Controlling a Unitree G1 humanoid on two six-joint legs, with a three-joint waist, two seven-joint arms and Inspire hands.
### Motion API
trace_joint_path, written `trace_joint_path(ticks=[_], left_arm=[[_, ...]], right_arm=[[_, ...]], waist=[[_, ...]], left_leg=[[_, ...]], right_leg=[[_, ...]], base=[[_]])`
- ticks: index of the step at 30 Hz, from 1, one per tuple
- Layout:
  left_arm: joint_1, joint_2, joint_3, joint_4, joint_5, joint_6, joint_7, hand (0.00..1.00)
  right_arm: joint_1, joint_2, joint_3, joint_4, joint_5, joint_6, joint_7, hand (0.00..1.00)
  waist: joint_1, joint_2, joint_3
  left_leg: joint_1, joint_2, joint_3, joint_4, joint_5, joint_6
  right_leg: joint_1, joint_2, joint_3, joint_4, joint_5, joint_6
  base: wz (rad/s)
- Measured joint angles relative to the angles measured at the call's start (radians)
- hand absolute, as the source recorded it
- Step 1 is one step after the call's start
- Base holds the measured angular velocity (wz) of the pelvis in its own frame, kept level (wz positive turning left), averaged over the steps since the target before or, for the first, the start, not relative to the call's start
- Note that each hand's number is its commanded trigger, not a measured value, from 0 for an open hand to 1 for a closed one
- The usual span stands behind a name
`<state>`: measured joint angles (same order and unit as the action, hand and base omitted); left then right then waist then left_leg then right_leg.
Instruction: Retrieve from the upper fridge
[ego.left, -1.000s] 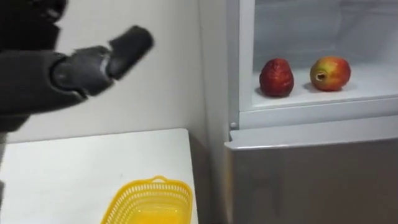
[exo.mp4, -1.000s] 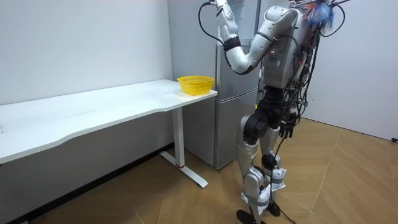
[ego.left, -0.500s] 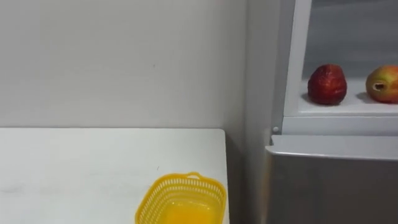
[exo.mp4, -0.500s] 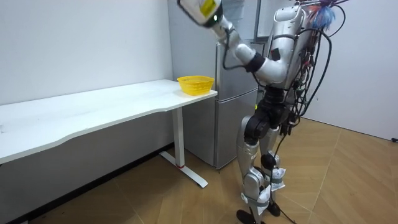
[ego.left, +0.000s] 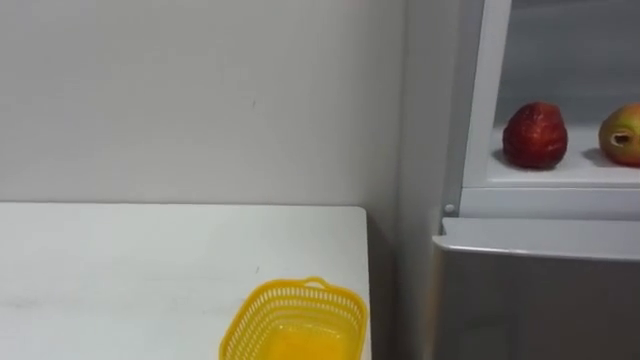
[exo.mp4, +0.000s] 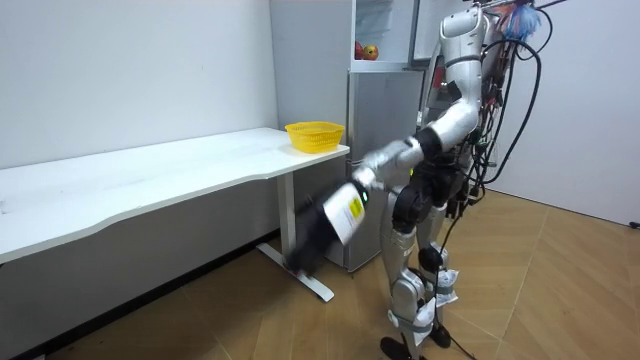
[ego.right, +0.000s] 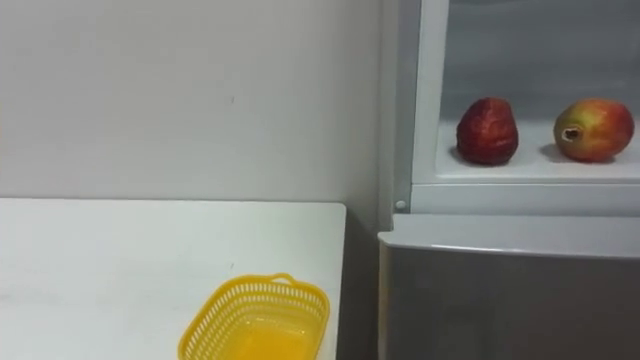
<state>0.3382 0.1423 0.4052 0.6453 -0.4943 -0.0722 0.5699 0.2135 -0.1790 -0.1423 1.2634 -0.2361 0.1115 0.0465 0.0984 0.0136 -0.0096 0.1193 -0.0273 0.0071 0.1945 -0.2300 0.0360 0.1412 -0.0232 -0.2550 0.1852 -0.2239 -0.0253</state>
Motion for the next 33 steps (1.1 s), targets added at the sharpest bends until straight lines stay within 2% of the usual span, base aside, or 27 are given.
trace_joint_path(ticks=[2, 5, 6, 9, 11, 17, 19, 23, 27, 31, 33], left_arm=[[0.001, -0.007, -0.033, 0.105, 0.035, 0.007, -0.047, 0.0], [-0.002, -0.006, -0.078, 0.253, 0.105, 0.019, -0.119, 0.0], [-0.006, -0.006, -0.101, 0.295, 0.123, 0.036, -0.15, 0.0], [-0.011, -0.006, -0.154, 0.346, 0.218, 0.073, -0.238, 0.0], [-0.031, -0.006, -0.177, 0.376, 0.227, 0.09, -0.286, 0.0], [-0.066, -0.006, -0.267, 0.382, 0.273, 0.134, -0.406, 0.0], [-0.098, -0.009, -0.302, 0.409, 0.289, 0.145, -0.444, 0.0], [-0.116, -0.021, -0.313, 0.409, 0.38, 0.155, -0.497, 0.0], [-0.124, -0.014, -0.314, 0.408, 0.495, 0.155, -0.516, 0.0], [-0.134, -0.009, -0.335, 0.406, 0.617, 0.154, -0.515, 0.0], [-0.139, -0.008, -0.343, 0.406, 0.636, 0.154, -0.513, 0.0]], right_arm=[[0.001, -0.004, -0.003, -0.012, -0.01, 0.001, -0.001, 0.0], [-0.004, -0.003, 0.0, -0.017, -0.007, -0.001, 0.005, 0.0], [-0.007, -0.003, 0.004, -0.014, -0.008, 0.0, 0.011, 0.0], [-0.008, -0.001, 0.007, -0.014, -0.007, 0.001, 0.023, 0.0], [-0.008, -0.001, 0.014, -0.014, -0.003, 0.001, 0.023, 0.0], [-0.038, 0.001, 0.044, 0.011, 0.024, 0.012, 0.029, 0.0], [-0.05, 0.006, 0.063, 0.028, 0.031, 0.014, 0.029, 0.0], [-0.05, 0.015, 0.081, 0.034, 0.03, 0.023, 0.028, 0.0], [-0.055, 0.025, 0.08, 0.033, 0.061, 0.023, 0.008, 0.0], [-0.056, 0.033, 0.082, 0.03, 0.088, 0.022, -0.005, 0.0], [-0.057, 0.035, 0.082, 0.029, 0.093, 0.022, -0.011, 0.0]], waist=[[-0.009, 0.001, -0.0002], [-0.017, -0.002, 0.0047], [-0.024, 0.001, 0.006], [-0.042, 0.005, 0.0068], [-0.048, 0.006, 0.0073], [-0.092, 0.005, 0.0084], [-0.095, 0.003, 0.0091], [-0.098, -0.003, 0.0122], [-0.124, -0.009, 0.0137], [-0.131, -0.011, 0.0146], [-0.132, -0.012, 0.0145]], left_leg=[[0.007, 0.001, 0.003, -0.01, -0.001, 0.001], [0.017, 0.002, 0.013, -0.023, -0.001, 0.002], [0.017, 0.002, 0.013, -0.023, -0.001, 0.002], [0.015, 0.002, 0.014, -0.023, -0.001, 0.003], [0.015, 0.002, 0.016, -0.023, -0.001, 0.002], [0.014, 0.005, 0.037, -0.025, -0.001, 0.003], [0.017, 0.007, 0.048, -0.026, -0.001, 0.003], [0.016, 0.011, 0.067, -0.024, -0.001, 0.003], [0.016, 0.012, 0.073, -0.026, -0.001, 0.002], [0.018, 0.011, 0.076, -0.028, -0.001, 0.003], [0.018, 0.011, 0.076, -0.029, -0.001, 0.003]], right_leg=[[0.003, -0.001, 0.002, 0.0, 0.0, 0.001], [0.005, -0.001, 0.008, -0.001, 0.0, 0.002], [0.005, -0.002, 0.007, -0.001, 0.0, 0.002], [0.003, -0.002, 0.006, 0.0, -0.001, 0.003], [0.003, -0.002, 0.007, -0.001, -0.001, 0.003], [-0.004, 0.001, 0.026, 0.001, -0.001, 0.003], [-0.005, 0.004, 0.04, 0.002, 0.0, 0.003], [-0.017, 0.008, 0.059, 0.003, 0.0, 0.002], [-0.02, 0.008, 0.063, 0.001, 0.0, 0.002], [-0.021, 0.008, 0.065, 0.0, 0.0, 0.002], [-0.021, 0.008, 0.065, 0.0, 0.0, 0.002]], base=[[-0.04], [-0.08], [0.0], [0.01], [0.0], [-0.07], [-0.15], [-0.13], [-0.05], [-0.01], [0.0]])
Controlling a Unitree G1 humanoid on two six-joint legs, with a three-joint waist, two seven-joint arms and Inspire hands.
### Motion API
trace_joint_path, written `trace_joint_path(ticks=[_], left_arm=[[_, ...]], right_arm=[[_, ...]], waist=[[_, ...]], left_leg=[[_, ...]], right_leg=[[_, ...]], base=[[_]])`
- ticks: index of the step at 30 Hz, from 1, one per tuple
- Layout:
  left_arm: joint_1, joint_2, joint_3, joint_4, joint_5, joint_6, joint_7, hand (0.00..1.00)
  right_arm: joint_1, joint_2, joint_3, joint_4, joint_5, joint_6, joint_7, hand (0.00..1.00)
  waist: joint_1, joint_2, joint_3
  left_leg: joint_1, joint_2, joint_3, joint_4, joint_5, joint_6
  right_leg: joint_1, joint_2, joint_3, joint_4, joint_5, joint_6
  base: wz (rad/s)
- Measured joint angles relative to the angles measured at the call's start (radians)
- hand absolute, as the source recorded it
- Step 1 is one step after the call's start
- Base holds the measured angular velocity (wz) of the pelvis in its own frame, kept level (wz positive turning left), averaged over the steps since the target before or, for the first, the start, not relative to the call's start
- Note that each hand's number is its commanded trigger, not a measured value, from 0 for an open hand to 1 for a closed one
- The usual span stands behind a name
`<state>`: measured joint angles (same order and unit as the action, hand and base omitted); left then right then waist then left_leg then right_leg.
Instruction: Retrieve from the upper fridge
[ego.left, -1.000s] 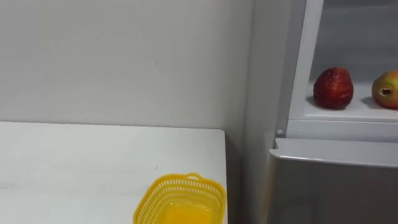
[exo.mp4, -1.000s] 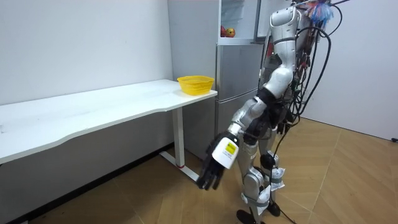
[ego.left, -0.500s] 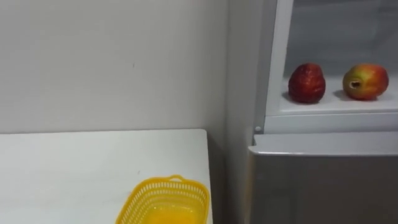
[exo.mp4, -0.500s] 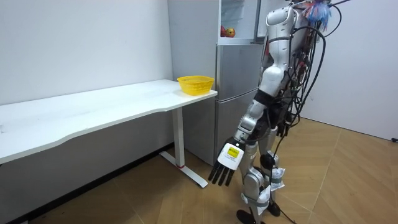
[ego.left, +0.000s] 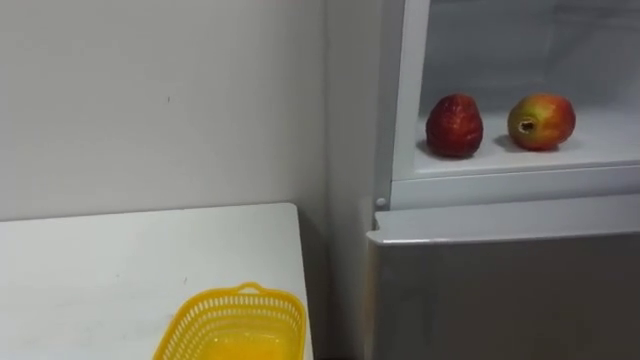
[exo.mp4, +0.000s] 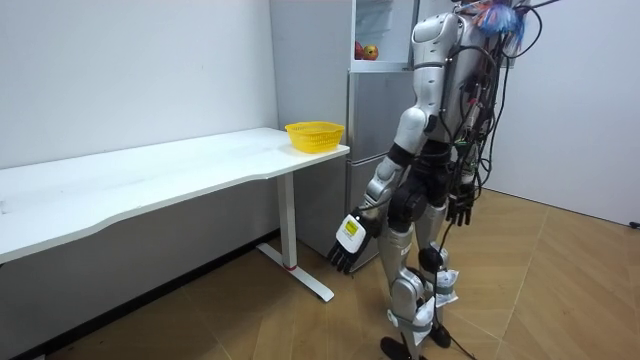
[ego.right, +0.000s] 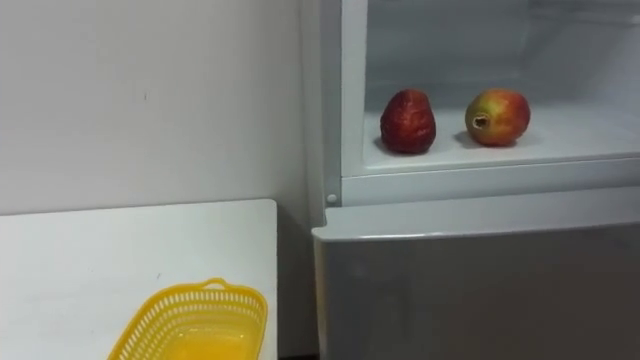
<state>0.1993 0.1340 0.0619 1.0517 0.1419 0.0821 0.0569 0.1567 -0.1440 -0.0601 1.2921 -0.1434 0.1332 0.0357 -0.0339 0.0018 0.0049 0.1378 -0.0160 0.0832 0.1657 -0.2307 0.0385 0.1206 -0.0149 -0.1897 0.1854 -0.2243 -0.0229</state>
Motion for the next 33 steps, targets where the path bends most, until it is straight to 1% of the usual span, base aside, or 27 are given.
trace_joint_path(ticks=[3, 6, 11, 13, 15, 17, 18, 19, 21, 22, 24, 26, 28, 29, 30, 31, 32, 33], left_arm=[[-0.008, 0.0, -0.007, 0.0, 0.028, 0.0, 0.001, 0.0], [-0.005, 0.0, -0.007, 0.001, 0.028, 0.0, 0.003, 0.0], [-0.001, -0.002, -0.007, 0.002, 0.028, 0.0, 0.014, 0.0], [0.001, -0.003, -0.014, 0.002, 0.028, 0.0, 0.022, 0.0], [0.003, -0.001, -0.036, 0.003, 0.027, -0.001, 0.03, 0.0], [0.002, -0.001, -0.036, 0.003, 0.028, -0.001, 0.03, 0.0], [0.002, -0.003, -0.034, 0.003, 0.03, -0.003, 0.03, 0.0], [0.003, -0.003, -0.033, 0.003, 0.03, -0.004, 0.03, 0.0], [0.007, -0.002, -0.034, 0.002, 0.033, -0.022, 0.03, 0.0], [0.006, -0.002, -0.034, 0.002, 0.04, -0.026, 0.029, 0.0], [0.002, -0.002, -0.033, -0.001, 0.07, -0.048, 0.029, 0.0], [0.002, -0.002, -0.032, -0.003, 0.087, -0.06, 0.029, 0.0], [0.013, -0.003, -0.033, -0.031, 0.111, -0.064, 0.029, 0.0], [0.015, -0.003, -0.033, -0.037, 0.114, -0.072, 0.029, 0.0], [0.014, -0.003, -0.039, -0.036, 0.104, -0.082, 0.029, 0.0], [0.013, 0.0, -0.049, -0.035, 0.102, -0.091, 0.029, 0.0], [0.012, 0.001, -0.051, -0.035, 0.102, -0.094, 0.029, 0.0], [0.01, 0.002, -0.063, -0.035, 0.101, -0.103, 0.029, 0.0]], right_arm=[[-0.001, 0.0, 0.0, -0.004, 0.011, 0.0, -0.005, 0.0], [-0.001, 0.0, 0.0, -0.007, 0.019, -0.001, -0.016, 0.0], [-0.003, 0.002, 0.0, -0.006, 0.03, -0.003, -0.046, 0.0], [-0.004, 0.002, 0.0, -0.007, 0.059, -0.006, -0.057, 0.0], [-0.011, 0.002, 0.0, -0.016, 0.116, -0.011, -0.081, 0.0], [-0.013, 0.002, -0.004, -0.036, 0.179, -0.015, -0.093, 0.0], [-0.011, 0.003, -0.012, -0.061, 0.212, -0.021, -0.108, 0.0], [-0.011, 0.006, -0.02, -0.073, 0.222, -0.029, -0.115, 0.0], [-0.014, 0.016, -0.049, -0.136, 0.241, -0.071, -0.145, 0.0], [-0.014, 0.017, -0.05, -0.154, 0.247, -0.081, -0.152, 0.0], [-0.014, 0.017, -0.059, -0.243, 0.256, -0.111, -0.166, 0.0], [-0.012, 0.017, -0.081, -0.31, 0.251, -0.137, -0.17, 0.0], [0.021, 0.02, -0.084, -0.453, 0.214, -0.138, -0.195, 0.0], [0.045, 0.024, -0.09, -0.574, 0.193, -0.138, -0.205, 0.0], [0.077, 0.026, -0.089, -0.735, 0.175, -0.136, -0.218, 0.0], [0.106, 0.028, -0.082, -0.902, 0.168, -0.147, -0.238, 0.0], [0.12, 0.028, -0.079, -0.984, 0.162, -0.156, -0.246, 0.0], [0.141, 0.028, -0.075, -1.132, 0.149, -0.177, -0.259, 0.0]], waist=[[-0.002, 0.0, 0.0], [0.0, 0.0, -0.0001], [0.0, -0.004, -0.0011], [-0.002, -0.004, -0.0011], [-0.001, -0.002, -0.0013], [-0.002, -0.001, -0.0015], [-0.006, -0.004, -0.0033], [-0.01, -0.005, -0.0035], [-0.018, -0.005, -0.0043], [-0.02, -0.005, -0.0044], [-0.021, -0.008, -0.0052], [-0.027, -0.008, -0.0052], [-0.035, -0.008, -0.0054], [-0.043, -0.007, -0.0048], [-0.047, -0.002, -0.0031], [-0.048, 0.001, -0.0033], [-0.049, 0.001, -0.0034], [-0.05, 0.001, -0.0028]], left_leg=[[0.001, 0.0, 0.0, 0.0, 0.0, 0.0], [0.007, 0.002, 0.01, -0.004, 0.0, 0.0], [0.009, 0.002, 0.013, -0.008, 0.0, 0.0], [0.009, 0.002, 0.013, -0.012, 0.0, 0.0], [0.005, 0.004, 0.021, -0.015, 0.0, 0.0], [-0.001, 0.004, 0.022, -0.016, 0.0, 0.0], [-0.004, 0.004, 0.023, -0.015, 0.0, 0.0], [-0.006, 0.004, 0.023, -0.014, 0.0, 0.0], [-0.008, 0.003, 0.028, -0.012, 0.0, 0.0], [-0.008, 0.003, 0.03, -0.01, 0.0, 0.0], [-0.011, 0.003, 0.04, -0.003, 0.0, 0.0], [-0.01, 0.003, 0.047, -0.003, 0.0, 0.0], [-0.011, 0.004, 0.053, -0.003, 0.0, 0.0], [-0.012, 0.004, 0.06, -0.003, 0.0, 0.0], [-0.012, 0.005, 0.072, -0.003, 0.0, -0.001], [-0.011, 0.006, 0.079, -0.003, 0.001, -0.001], [-0.01, 0.006, 0.082, -0.003, 0.001, -0.001], [-0.009, 0.005, 0.087, -0.004, 0.001, -0.001]], right_leg=[[0.0, 0.0, 0.001, 0.0, 0.0, 0.0], [0.0, 0.002, 0.011, 0.001, 0.0, 0.0], [-0.002, 0.002, 0.014, 0.002, 0.0, 0.0], [-0.004, 0.003, 0.016, 0.002, 0.0, 0.0], [-0.013, 0.005, 0.024, 0.002, 0.001, 0.0], [-0.018, 0.006, 0.024, 0.002, 0.002, -0.001], [-0.022, 0.005, 0.023, 0.002, 0.003, -0.001], [-0.023, 0.005, 0.023, 0.003, 0.003, -0.001], [-0.025, 0.005, 0.026, 0.003, 0.005, -0.001], [-0.027, 0.005, 0.027, 0.003, 0.005, -0.001], [-0.032, 0.003, 0.034, 0.002, 0.005, -0.001], [-0.032, 0.004, 0.039, 0.002, 0.005, 0.0], [-0.035, 0.004, 0.044, 0.002, 0.005, 0.0], [-0.04, 0.004, 0.05, 0.003, 0.005, 0.0], [-0.043, 0.004, 0.056, 0.006, 0.006, 0.0], [-0.046, 0.005, 0.065, 0.009, 0.006, 0.0], [-0.048, 0.006, 0.072, 0.014, 0.006, 0.0], [-0.054, 0.009, 0.083, 0.019, 0.006, 0.0]], base=[[0.0], [-0.09], [-0.01], [-0.02], [-0.08], [-0.03], [0.0], [0.0], [-0.05], [-0.08], [-0.09], [-0.07], [-0.08], [-0.17], [-0.26], [-0.26], [-0.25], [-0.21]])
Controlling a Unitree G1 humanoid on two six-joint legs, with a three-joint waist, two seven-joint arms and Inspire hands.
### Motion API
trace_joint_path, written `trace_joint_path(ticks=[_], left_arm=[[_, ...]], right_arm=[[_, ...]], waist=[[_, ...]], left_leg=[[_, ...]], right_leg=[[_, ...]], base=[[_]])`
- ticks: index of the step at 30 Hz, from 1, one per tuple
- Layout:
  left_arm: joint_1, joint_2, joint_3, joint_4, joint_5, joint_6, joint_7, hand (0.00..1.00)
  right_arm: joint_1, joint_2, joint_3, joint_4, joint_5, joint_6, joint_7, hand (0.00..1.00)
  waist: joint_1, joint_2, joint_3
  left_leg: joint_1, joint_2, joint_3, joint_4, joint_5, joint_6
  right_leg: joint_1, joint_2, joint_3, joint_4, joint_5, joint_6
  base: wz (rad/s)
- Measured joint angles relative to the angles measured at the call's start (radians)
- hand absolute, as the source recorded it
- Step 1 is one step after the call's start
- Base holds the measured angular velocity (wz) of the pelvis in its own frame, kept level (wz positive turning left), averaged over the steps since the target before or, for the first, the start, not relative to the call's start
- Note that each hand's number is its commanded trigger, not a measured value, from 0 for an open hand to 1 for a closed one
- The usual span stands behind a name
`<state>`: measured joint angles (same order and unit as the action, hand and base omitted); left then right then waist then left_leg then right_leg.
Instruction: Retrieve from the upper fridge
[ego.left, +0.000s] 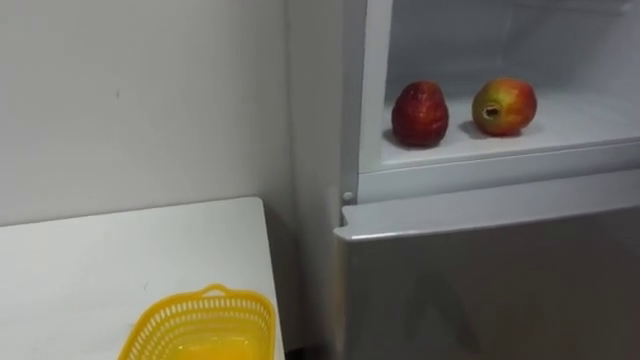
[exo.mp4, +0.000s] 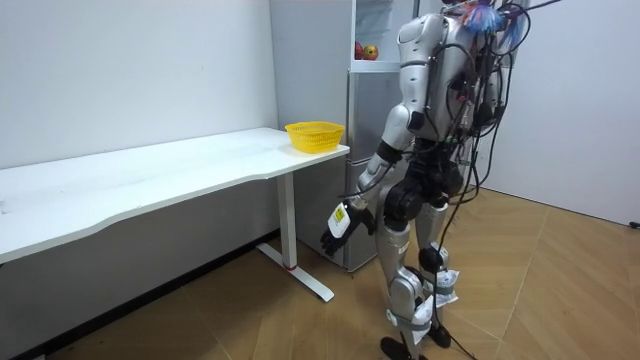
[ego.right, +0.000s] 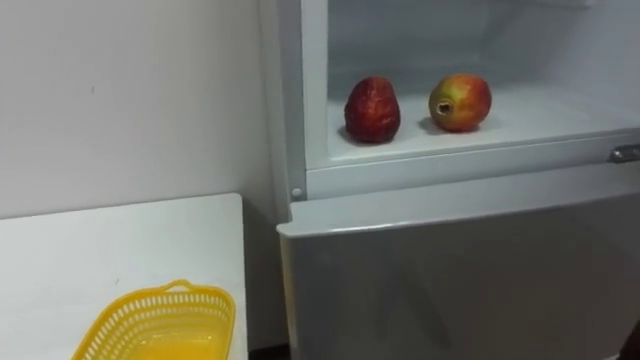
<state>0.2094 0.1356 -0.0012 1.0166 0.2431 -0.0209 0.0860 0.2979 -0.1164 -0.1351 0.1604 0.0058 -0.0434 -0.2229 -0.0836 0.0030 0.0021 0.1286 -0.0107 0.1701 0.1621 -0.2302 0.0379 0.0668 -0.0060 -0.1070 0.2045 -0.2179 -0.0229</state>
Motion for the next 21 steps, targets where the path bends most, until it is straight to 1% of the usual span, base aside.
trace_joint_path(ticks=[1, 2, 3, 4, 5, 6, 8, 9, 11, 13, 14, 15, 16, 18, 21], left_arm=[[0.001, 0.003, -0.013, 0.0, 0.0, -0.01, 0.001, 0.0], [0.001, 0.005, -0.014, 0.0, 0.0, -0.015, 0.001, 0.0], [0.001, 0.01, -0.015, 0.0, 0.001, -0.022, 0.001, 0.0], [0.006, 0.014, -0.017, 0.002, 0.001, -0.026, 0.002, 0.0], [0.006, 0.017, -0.023, 0.005, 0.001, -0.028, 0.006, 0.0], [0.004, 0.021, -0.034, 0.019, -0.002, -0.042, 0.019, 0.0], [0.009, 0.029, -0.053, 0.029, -0.011, -0.054, 0.034, 0.0], [0.014, 0.031, -0.061, 0.029, -0.015, -0.056, 0.04, 0.0], [0.013, 0.031, -0.067, 0.035, -0.015, -0.062, 0.041, 0.0], [0.01, 0.032, -0.081, 0.044, -0.015, -0.069, 0.043, 0.0], [0.01, 0.032, -0.082, 0.044, -0.014, -0.07, 0.042, 0.0], [0.009, 0.032, -0.089, 0.046, -0.013, -0.072, 0.042, 0.0], [0.007, 0.033, -0.098, 0.046, -0.013, -0.072, 0.042, 0.0], [0.004, 0.033, -0.101, 0.046, -0.013, -0.072, 0.039, 0.0], [-0.001, 0.034, -0.101, 0.049, -0.011, -0.073, 0.038, 0.0]], right_arm=[[0.011, 0.0, 0.008, -0.101, -0.012, -0.035, -0.017, 0.0], [0.009, 0.001, 0.013, -0.144, -0.012, -0.046, -0.024, 0.0], [0.013, 0.0, 0.028, -0.233, -0.013, -0.056, -0.038, 0.0], [0.015, 0.001, 0.036, -0.298, -0.016, -0.071, -0.045, 0.0], [0.018, 0.001, 0.036, -0.327, -0.017, -0.077, -0.051, 0.0], [0.019, 0.001, 0.035, -0.367, -0.018, -0.087, -0.069, 0.0], [0.018, 0.001, 0.035, -0.429, -0.026, -0.091, -0.099, 0.0], [0.018, 0.0, 0.036, -0.466, -0.062, -0.1, -0.12, 0.0], [0.013, -0.001, 0.036, -0.51, -0.11, -0.119, -0.133, 0.0], [-0.012, -0.002, 0.036, -0.557, -0.136, -0.132, -0.136, 0.0], [-0.017, -0.003, 0.036, -0.571, -0.139, -0.132, -0.138, 0.0], [-0.028, -0.005, 0.036, -0.593, -0.148, -0.14, -0.145, 0.0], [-0.038, -0.006, 0.038, -0.614, -0.166, -0.146, -0.153, 0.0], [-0.045, -0.006, 0.051, -0.638, -0.172, -0.157, -0.177, 0.0], [-0.061, -0.008, 0.073, -0.651, -0.177, -0.183, -0.186, 0.0]], waist=[[-0.001, -0.001, 0.0005], [0.0, -0.004, -0.0005], [0.001, -0.007, -0.0014], [-0.006, -0.013, -0.0034], [-0.008, -0.013, -0.0046], [-0.013, -0.008, -0.0074], [-0.018, -0.01, -0.0062], [-0.018, -0.009, -0.0065], [-0.018, -0.004, -0.0064], [-0.016, 0.0, -0.0067], [-0.016, 0.001, -0.0074], [-0.016, 0.004, -0.0083], [-0.015, 0.007, -0.007], [-0.013, 0.01, -0.0086], [-0.005, 0.009, -0.0096]], left_leg=[[0.0, 0.0, 0.018, 0.0, 0.0, 0.0], [0.0, 0.0, 0.024, 0.0, 0.0, 0.0], [-0.001, 0.001, 0.031, 0.0, 0.0, 0.0], [-0.007, 0.002, 0.035, -0.001, 0.0, 0.0], [-0.012, 0.003, 0.036, -0.002, 0.0, 0.0], [-0.014, 0.008, 0.036, -0.003, 0.0, 0.0], [-0.015, 0.009, 0.041, -0.003, 0.0, 0.0], [-0.014, 0.01, 0.047, -0.002, 0.0, 0.0], [-0.013, 0.012, 0.051, -0.002, 0.0, 0.0], [-0.011, 0.015, 0.066, -0.002, 0.0, 0.0], [-0.011, 0.016, 0.066, -0.002, 0.0, 0.0], [-0.013, 0.017, 0.069, -0.002, 0.0, 0.0], [-0.014, 0.018, 0.07, -0.003, 0.0, 0.0], [-0.015, 0.02, 0.069, -0.005, -0.001, -0.001], [-0.019, 0.02, 0.067, -0.012, -0.002, -0.001]], right_leg=[[-0.002, 0.007, 0.01, 0.0, 0.001, -0.001], [-0.004, 0.008, 0.016, 0.0, 0.001, -0.001], [-0.008, 0.008, 0.024, 0.0, 0.001, -0.002], [-0.014, 0.008, 0.026, 0.001, 0.002, -0.003], [-0.015, 0.008, 0.025, 0.0, 0.003, -0.003], [-0.013, 0.011, 0.026, 0.0, 0.006, -0.003], [-0.015, 0.015, 0.026, 0.0, 0.01, -0.004], [-0.016, 0.016, 0.028, 0.001, 0.011, -0.004], [-0.018, 0.02, 0.038, 0.001, 0.017, -0.003], [-0.02, 0.024, 0.049, 0.001, 0.022, -0.005], [-0.021, 0.025, 0.049, 0.002, 0.023, -0.005], [-0.027, 0.026, 0.049, 0.007, 0.024, -0.006], [-0.034, 0.026, 0.052, 0.018, 0.024, -0.006], [-0.034, 0.028, 0.053, 0.02, 0.024, -0.007], [-0.046, 0.03, 0.056, 0.029, 0.025, -0.009]], base=[[-0.2], [-0.21], [-0.19], [-0.13], [-0.03], [0.0], [-0.06], [-0.08], [-0.12], [-0.18], [-0.11], [-0.06], [-0.03], [0.02], [0.0]])
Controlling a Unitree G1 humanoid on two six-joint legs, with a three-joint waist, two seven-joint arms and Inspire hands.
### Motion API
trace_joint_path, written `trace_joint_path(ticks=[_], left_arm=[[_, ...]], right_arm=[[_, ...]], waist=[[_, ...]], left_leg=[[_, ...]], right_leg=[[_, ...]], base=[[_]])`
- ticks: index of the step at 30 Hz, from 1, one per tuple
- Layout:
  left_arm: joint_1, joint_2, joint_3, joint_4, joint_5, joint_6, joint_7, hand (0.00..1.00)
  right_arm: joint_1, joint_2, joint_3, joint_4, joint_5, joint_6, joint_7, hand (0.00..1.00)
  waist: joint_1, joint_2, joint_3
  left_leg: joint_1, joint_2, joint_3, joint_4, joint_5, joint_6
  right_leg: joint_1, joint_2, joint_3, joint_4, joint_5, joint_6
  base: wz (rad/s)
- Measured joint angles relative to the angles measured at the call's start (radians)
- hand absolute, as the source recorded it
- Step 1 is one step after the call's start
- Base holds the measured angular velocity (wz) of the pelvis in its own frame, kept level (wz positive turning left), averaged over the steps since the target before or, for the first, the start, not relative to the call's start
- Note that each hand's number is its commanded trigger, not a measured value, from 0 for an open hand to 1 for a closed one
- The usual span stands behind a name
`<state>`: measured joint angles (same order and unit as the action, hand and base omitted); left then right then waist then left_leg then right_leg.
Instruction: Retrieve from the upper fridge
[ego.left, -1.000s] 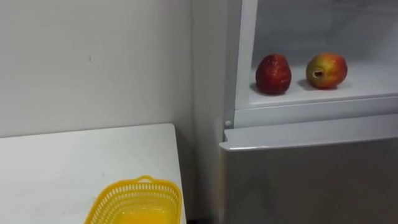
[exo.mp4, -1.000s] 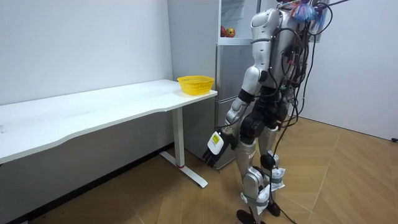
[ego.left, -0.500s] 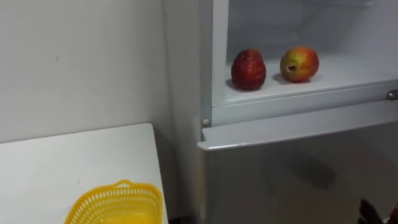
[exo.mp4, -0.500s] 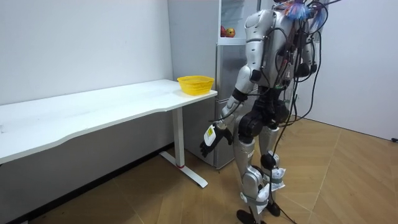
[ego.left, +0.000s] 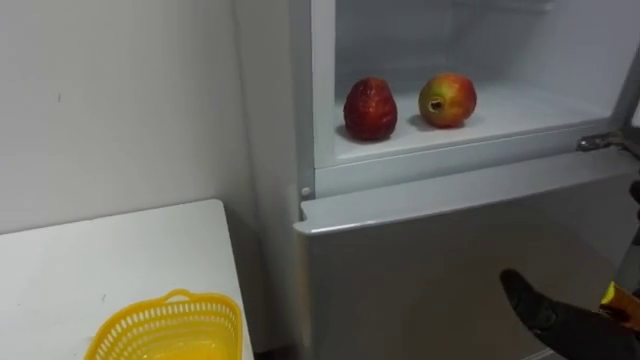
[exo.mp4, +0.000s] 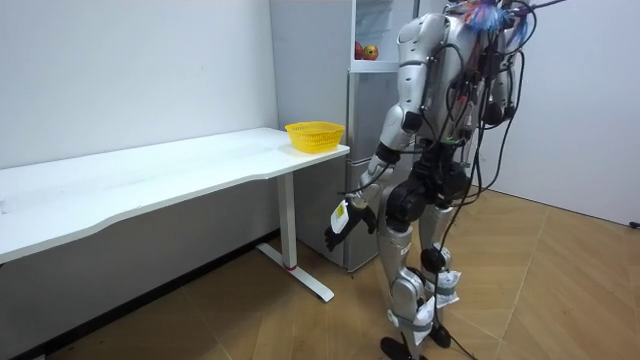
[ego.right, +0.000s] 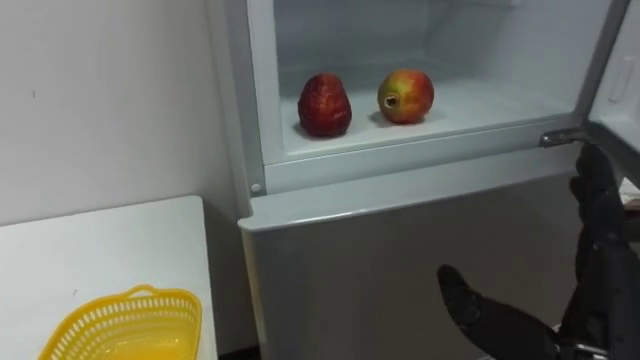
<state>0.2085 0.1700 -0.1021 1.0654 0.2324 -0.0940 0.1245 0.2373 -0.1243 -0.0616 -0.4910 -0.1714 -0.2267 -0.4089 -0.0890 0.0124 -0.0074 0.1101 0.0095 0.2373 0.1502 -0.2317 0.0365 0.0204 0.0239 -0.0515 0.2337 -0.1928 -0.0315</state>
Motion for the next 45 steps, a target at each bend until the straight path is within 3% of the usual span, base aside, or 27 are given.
trace_joint_path(ticks=[4, 11, 13, 16, 21, 25, 30, 33, 37, 45], left_arm=[[-0.002, 0.003, -0.001, 0.015, 0.0, -0.008, -0.003, 0.0], [0.006, 0.013, 0.001, 0.015, 0.005, 0.001, -0.021, 0.0], [-0.001, 0.023, 0.001, 0.022, 0.006, 0.003, -0.022, 0.0], [-0.003, 0.035, 0.001, 0.023, 0.014, 0.008, -0.022, 0.0], [0.008, 0.048, 0.002, 0.027, 0.071, 0.028, -0.027, 0.0], [0.015, 0.047, 0.001, 0.025, 0.092, 0.045, -0.05, 0.0], [0.006, 0.046, 0.0, 0.023, 0.097, 0.063, -0.068, 0.0], [0.007, 0.044, 0.001, 0.023, 0.129, 0.077, -0.07, 0.0], [0.002, 0.045, 0.001, 0.023, 0.131, 0.091, -0.07, 0.0], [-0.005, 0.045, 0.001, 0.015, 0.132, 0.102, -0.067, 0.0]], right_arm=[[-0.019, -0.011, 0.021, -0.001, -0.029, -0.004, -0.022, 0.0], [-0.042, -0.059, 0.044, -0.001, -0.043, -0.003, -0.025, 0.0], [-0.05, -0.084, 0.04, -0.001, -0.039, 0.001, -0.026, 0.0], [-0.1, -0.102, 0.038, 0.0, -0.039, 0.007, -0.04, 0.0], [-0.207, -0.168, -0.025, 0.014, -0.033, 0.003, -0.103, 0.0], [-0.283, -0.172, -0.032, 0.058, -0.033, -0.007, -0.112, 0.0], [-0.305, -0.172, -0.038, 0.089, -0.028, 0.003, -0.11, 0.0], [-0.339, -0.175, -0.054, 0.089, -0.021, 0.008, -0.115, 0.0], [-0.391, -0.232, -0.065, 0.136, 0.007, 0.012, -0.157, 0.0], [-0.437, -0.24, -0.077, 0.219, 0.008, 0.034, -0.188, 0.0]], waist=[[0.015, -0.009, 0.0026], [0.029, -0.027, 0.0015], [0.039, -0.036, 0.002], [0.041, -0.05, 0.0036], [0.044, -0.078, 0.0055], [0.042, -0.079, 0.0075], [0.045, -0.07, 0.0143], [0.043, -0.064, 0.0131], [0.044, -0.075, 0.0102], [0.069, -0.09, 0.0074]], left_leg=[[-0.001, 0.0, 0.0, 0.003, 0.0, 0.001], [-0.015, -0.002, -0.014, 0.014, 0.002, 0.0], [-0.019, -0.006, -0.027, 0.015, 0.002, 0.0], [-0.025, -0.006, -0.036, 0.016, 0.002, 0.0], [-0.027, -0.006, -0.069, 0.021, 0.002, 0.0], [-0.028, -0.004, -0.085, 0.03, 0.002, -0.001], [-0.03, -0.006, -0.104, 0.031, 0.002, -0.001], [-0.03, -0.006, -0.104, 0.029, 0.002, -0.001], [-0.03, -0.006, -0.107, 0.039, 0.003, -0.001], [-0.03, -0.007, -0.11, 0.041, 0.003, -0.001]], right_leg=[[-0.002, -0.001, 0.0, 0.003, 0.0, 0.0], [0.002, 0.001, -0.01, -0.016, 0.01, -0.002], [0.003, -0.002, -0.03, -0.016, 0.009, -0.002], [0.003, -0.003, -0.034, -0.02, 0.008, -0.002], [0.031, -0.007, -0.074, -0.049, 0.009, -0.002], [0.043, -0.011, -0.098, -0.05, 0.009, -0.002], [0.049, -0.02, -0.121, -0.048, 0.009, -0.001], [0.049, -0.02, -0.123, -0.046, 0.009, -0.002], [0.054, -0.02, -0.129, -0.048, 0.009, -0.002], [0.052, -0.02, -0.128, -0.048, 0.009, -0.002]], base=[[-0.01], [0.04], [0.14], [0.11], [0.22], [0.16], [0.12], [0.0], [0.02], [0.0]])
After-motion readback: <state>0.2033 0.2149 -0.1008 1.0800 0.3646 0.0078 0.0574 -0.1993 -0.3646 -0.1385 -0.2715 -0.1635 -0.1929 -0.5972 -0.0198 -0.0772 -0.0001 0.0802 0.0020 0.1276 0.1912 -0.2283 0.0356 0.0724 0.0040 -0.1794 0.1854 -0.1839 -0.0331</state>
